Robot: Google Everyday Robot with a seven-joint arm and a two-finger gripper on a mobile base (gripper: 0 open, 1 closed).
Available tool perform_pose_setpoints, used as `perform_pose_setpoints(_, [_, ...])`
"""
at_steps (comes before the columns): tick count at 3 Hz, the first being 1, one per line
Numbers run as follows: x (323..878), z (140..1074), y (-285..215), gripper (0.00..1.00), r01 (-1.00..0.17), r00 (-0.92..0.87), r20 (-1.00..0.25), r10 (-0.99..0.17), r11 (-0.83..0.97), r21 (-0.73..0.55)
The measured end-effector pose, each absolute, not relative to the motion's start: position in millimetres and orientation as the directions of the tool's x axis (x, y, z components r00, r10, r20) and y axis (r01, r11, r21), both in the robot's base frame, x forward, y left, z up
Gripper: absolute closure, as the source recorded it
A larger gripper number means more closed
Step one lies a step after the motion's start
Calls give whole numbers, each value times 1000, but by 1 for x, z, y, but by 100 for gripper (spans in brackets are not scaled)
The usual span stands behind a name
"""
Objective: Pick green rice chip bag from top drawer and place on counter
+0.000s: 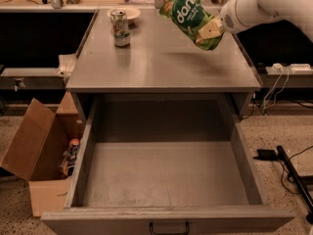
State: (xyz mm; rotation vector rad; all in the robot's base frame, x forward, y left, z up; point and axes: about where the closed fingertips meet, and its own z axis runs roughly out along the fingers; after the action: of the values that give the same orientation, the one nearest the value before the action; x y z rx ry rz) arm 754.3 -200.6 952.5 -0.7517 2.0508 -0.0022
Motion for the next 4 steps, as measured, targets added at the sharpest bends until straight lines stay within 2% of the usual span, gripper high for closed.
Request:
perform_pose_setpoints(1, [770, 945, -213, 100, -410, -442, -781, -441, 874, -261])
perform_pose_setpoints(4, [796, 904, -235, 99, -334, -551, -775, -310, 933, -136])
